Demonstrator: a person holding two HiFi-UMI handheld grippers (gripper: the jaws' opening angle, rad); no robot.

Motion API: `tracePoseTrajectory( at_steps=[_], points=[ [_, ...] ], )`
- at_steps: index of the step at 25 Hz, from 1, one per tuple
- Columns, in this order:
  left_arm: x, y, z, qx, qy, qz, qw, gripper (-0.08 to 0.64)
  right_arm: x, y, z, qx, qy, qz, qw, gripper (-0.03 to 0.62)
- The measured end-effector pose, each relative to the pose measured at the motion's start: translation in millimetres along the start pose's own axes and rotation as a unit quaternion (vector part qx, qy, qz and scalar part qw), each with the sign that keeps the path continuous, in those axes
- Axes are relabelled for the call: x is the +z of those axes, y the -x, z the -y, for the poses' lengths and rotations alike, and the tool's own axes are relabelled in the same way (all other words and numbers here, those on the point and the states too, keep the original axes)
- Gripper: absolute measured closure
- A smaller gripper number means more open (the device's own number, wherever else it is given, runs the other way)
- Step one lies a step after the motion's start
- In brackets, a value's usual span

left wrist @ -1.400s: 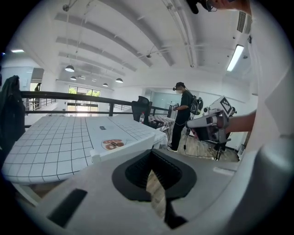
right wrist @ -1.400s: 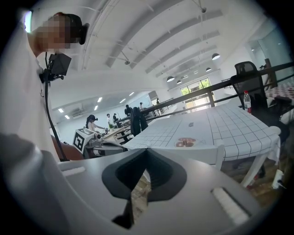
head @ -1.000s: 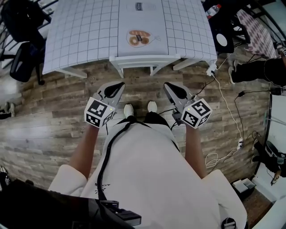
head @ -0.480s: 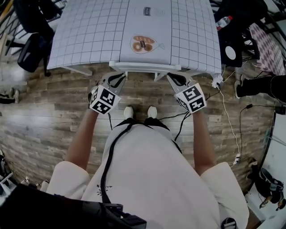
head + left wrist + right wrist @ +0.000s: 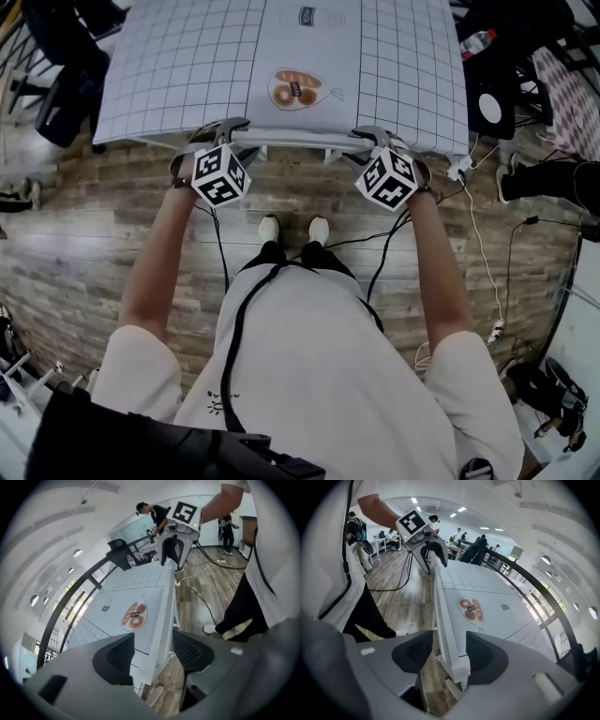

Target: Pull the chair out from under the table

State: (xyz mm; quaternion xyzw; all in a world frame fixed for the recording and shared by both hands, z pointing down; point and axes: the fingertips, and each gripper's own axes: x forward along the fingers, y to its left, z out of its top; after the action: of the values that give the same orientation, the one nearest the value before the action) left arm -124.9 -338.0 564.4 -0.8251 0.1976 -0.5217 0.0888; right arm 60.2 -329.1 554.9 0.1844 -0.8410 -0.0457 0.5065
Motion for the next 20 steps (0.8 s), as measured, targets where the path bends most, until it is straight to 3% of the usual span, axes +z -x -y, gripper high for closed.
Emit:
tracePoseTrajectory(
  at_steps=[3, 10, 16, 20],
  points=[
    [-11.0, -20.9, 2.6, -0.032, -0.036, -0.037, 0.9982, 0.278, -5.1, -14.8, 2.3, 0.019, 0.027, -0.022, 0.999, 0.348],
    [-19.7, -53.5, 10.6, -0.092, -0.073, -0.075, 0.9902, 0.279, -26.1, -42.7, 0.8, 0.062, 0.058, -0.069, 0.994, 0.357],
    [-23.3, -68.0, 13.4, -0.117, -0.102, -0.094, 0.9833, 0.4, -37.4, -57.9, -1.7, 0.085, 0.086, -0.097, 0.988, 0.446],
    [-23.9, -71.2, 16.1, -0.127, -0.112, -0.102, 0.9802, 0.425, -38.7, -60.8, -0.7, 0.085, 0.092, -0.099, 0.987, 0.491]
  ],
)
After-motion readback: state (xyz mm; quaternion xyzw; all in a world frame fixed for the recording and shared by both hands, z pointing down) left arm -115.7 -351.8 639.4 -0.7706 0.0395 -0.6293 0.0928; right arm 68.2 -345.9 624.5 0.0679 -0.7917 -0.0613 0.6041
